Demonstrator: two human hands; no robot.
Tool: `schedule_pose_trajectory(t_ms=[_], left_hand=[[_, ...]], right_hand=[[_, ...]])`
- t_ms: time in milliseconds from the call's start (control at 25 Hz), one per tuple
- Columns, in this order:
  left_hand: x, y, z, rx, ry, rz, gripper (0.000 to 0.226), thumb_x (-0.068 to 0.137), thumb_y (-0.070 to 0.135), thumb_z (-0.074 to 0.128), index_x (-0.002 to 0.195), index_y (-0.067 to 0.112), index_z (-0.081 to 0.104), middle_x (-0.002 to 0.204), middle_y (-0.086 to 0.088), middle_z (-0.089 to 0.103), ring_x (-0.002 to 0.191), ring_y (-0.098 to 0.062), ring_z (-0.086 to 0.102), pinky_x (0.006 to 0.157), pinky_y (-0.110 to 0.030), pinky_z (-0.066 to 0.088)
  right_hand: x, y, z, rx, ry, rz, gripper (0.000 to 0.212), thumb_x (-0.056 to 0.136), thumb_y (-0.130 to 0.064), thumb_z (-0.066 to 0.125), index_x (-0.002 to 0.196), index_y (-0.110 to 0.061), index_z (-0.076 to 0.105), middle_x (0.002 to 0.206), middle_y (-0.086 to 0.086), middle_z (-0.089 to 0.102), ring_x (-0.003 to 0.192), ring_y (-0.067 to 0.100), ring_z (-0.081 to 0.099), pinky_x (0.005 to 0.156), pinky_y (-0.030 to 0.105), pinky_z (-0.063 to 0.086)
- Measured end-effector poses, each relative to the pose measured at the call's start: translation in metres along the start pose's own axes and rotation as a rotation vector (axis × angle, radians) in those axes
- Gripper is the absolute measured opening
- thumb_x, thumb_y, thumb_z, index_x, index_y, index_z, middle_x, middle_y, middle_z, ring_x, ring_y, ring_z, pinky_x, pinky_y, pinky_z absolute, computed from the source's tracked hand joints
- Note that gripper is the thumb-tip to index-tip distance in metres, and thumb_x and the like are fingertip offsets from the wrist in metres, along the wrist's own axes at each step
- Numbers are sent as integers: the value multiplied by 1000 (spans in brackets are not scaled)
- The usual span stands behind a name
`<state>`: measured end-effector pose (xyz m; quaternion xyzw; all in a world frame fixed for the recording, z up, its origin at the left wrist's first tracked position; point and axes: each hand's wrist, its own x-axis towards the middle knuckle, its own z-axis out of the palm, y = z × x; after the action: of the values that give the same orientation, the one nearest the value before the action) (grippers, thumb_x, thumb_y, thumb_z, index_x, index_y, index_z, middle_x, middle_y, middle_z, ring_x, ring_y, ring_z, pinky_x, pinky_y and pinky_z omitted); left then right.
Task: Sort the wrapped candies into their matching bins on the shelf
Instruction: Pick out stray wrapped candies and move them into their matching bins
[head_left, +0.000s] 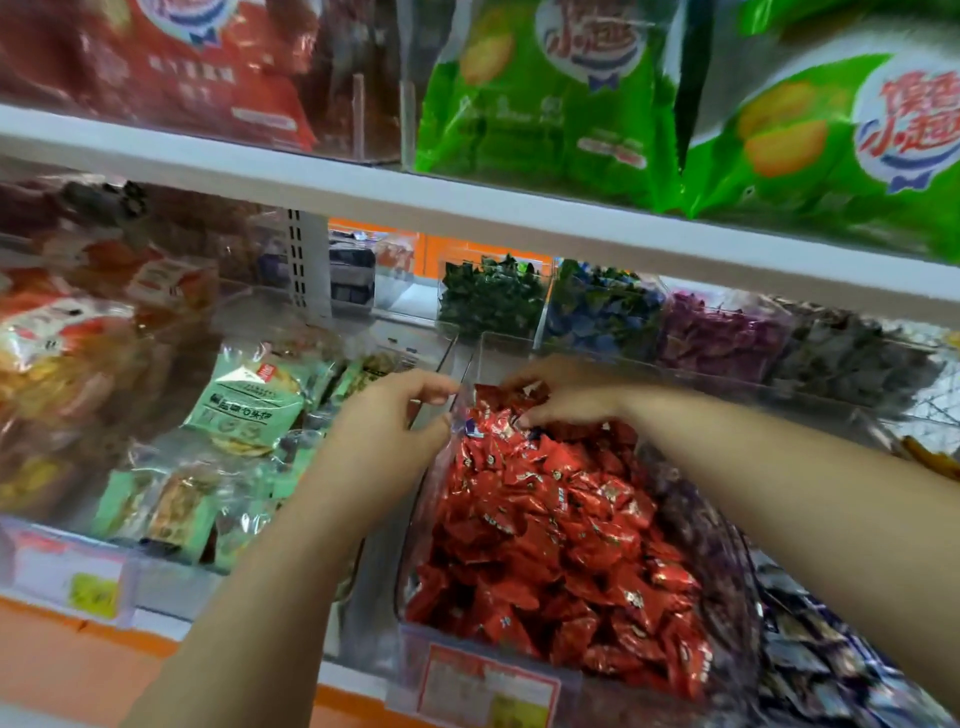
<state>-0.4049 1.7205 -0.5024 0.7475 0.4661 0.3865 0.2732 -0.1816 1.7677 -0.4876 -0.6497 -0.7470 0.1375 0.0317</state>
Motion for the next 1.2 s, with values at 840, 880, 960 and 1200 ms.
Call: schedule_pose_trajectory(t_ms=[840, 880, 960, 1200], left_hand=[[0, 3, 2, 23, -20, 18, 29, 90, 12, 55, 107, 33, 62, 97, 25, 54, 82, 19, 44, 62, 5, 33], [1, 2, 3, 25, -18, 16, 29, 90, 12, 55, 109, 32, 62, 100, 23, 56, 82, 18, 44, 62, 5, 34], [3, -1, 4, 30, -16, 19, 30, 90, 12, 54, 111, 31, 62, 105, 20, 57, 83, 17, 45, 63, 6, 34], [2, -2, 5, 28, -8, 33, 29, 90, 14, 55, 110, 33, 62, 107, 20, 57, 85, 17, 44, 66, 4, 30]], right_hand=[[-3, 3, 12, 47, 53, 86, 51, 81, -29, 70, 128, -17, 53, 127, 3, 54, 115, 20, 51, 90, 24, 39], [0, 4, 14, 43, 47, 77, 54, 80, -29, 71, 129, -18, 51, 131, 3, 51, 119, 21, 49, 92, 24, 37], [1, 5, 17, 21, 29, 62, 59, 81, -29, 70, 134, -19, 47, 140, 3, 44, 127, 21, 43, 97, 24, 33], [-1, 0, 19, 56, 100, -28, 35, 81, -19, 70, 114, -17, 61, 117, 1, 57, 99, 11, 51, 73, 17, 35]])
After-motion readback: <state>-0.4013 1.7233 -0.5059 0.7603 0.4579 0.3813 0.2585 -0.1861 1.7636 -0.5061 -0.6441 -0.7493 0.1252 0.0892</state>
